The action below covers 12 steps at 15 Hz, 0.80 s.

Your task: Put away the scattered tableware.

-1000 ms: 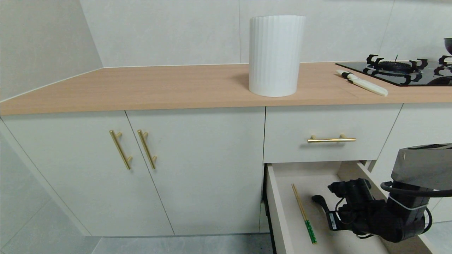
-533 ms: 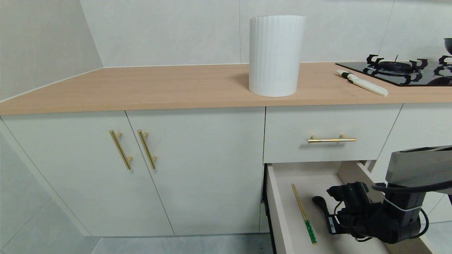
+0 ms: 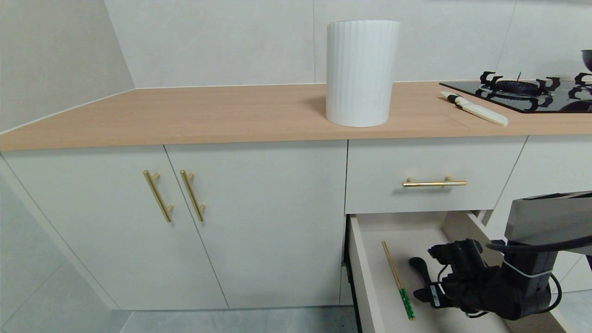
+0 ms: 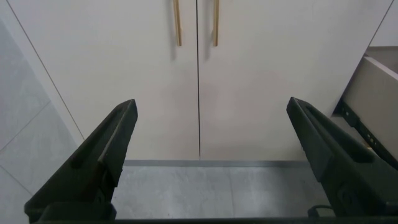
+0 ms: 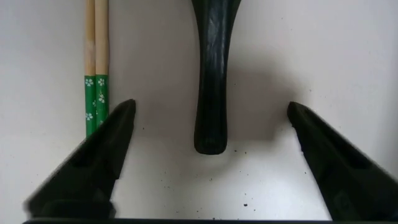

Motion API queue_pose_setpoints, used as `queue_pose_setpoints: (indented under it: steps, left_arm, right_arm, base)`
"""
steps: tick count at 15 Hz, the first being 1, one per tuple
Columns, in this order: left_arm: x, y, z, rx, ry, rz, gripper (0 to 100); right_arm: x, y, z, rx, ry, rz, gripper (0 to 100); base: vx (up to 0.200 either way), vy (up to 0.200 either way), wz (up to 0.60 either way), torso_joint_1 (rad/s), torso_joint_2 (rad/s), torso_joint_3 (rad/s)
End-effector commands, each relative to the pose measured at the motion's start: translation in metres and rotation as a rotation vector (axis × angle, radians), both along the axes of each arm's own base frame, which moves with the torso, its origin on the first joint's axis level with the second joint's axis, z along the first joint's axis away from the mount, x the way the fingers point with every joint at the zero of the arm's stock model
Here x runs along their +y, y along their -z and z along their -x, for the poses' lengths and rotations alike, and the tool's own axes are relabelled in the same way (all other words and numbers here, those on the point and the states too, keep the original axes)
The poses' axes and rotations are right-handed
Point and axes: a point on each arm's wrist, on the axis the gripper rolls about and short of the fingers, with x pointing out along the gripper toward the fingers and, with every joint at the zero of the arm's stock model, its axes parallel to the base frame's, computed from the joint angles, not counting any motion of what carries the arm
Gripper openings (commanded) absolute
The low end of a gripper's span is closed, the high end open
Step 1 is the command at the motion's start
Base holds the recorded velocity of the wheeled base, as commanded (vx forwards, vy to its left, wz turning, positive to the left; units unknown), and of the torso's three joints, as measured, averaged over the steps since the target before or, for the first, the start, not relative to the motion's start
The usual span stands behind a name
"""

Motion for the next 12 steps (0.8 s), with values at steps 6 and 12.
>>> queue_pose_setpoints:
  steps: [6,12]
  left_arm:
    - [0.000,0.000,0.000,0.002,-0.001,-0.001,100]
    - [0.000,0.000,0.000,0.002,0.001,-0.001,100]
  right_arm:
    - [-0.009,-0.099,0.038,-0.181,-0.003,-0.044,100]
    - [-0.020,-0.184,0.113,-0.210,-0.050,-0.079,100]
  base:
    - [0.000,0.000,0.00,0.000,0.00,0.000]
    - [0.000,0.000,0.00,0.000,0.00,0.000]
